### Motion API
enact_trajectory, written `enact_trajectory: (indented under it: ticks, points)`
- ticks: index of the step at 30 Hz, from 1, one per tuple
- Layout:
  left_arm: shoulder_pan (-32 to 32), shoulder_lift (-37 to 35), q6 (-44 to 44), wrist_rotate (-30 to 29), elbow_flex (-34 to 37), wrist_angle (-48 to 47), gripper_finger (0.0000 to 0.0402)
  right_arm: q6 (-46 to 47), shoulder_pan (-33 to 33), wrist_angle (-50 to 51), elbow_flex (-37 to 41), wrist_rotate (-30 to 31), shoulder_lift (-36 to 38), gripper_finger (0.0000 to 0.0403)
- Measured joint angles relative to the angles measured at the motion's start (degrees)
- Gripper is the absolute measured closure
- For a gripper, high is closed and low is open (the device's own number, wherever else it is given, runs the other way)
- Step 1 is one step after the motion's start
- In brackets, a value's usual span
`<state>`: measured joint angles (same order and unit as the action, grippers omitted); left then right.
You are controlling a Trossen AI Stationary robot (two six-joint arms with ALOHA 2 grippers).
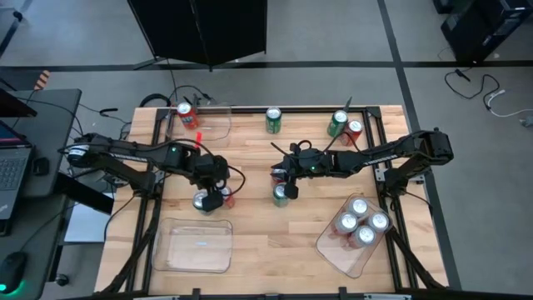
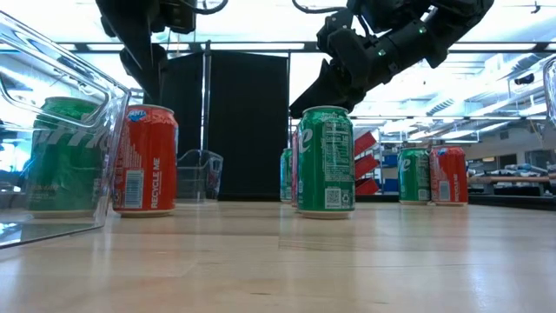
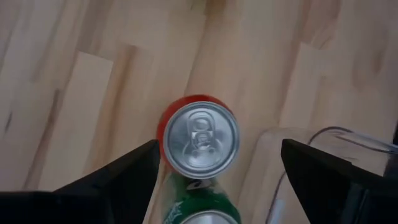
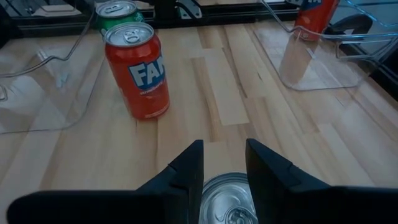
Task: Sort soda cans
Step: Put the orange soda can into the top left transparent bin
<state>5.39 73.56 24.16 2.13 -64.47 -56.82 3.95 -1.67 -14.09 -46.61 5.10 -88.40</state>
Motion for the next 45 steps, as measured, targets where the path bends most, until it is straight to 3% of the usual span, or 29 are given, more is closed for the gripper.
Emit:
enact_trajectory:
  ticks: [23,39,45]
  points:
    - [0.0,9.3,-2.9,-1.0,0.1,0.1,0.0066,0.0,0.0,0.1,0.0,0.0,0.0,0.0297]
    - [-0.1,11.1,-3.0,-5.1,0.1,0.6,0.0067,0.0,0.0,0.5,0.0,-0.1,0.0,0.0297]
    - [-0.1,11.1,-2.7,-4.0,0.0,0.2,0.0089,-0.1,0.0,0.8,0.0,-0.1,0.0,0.0297]
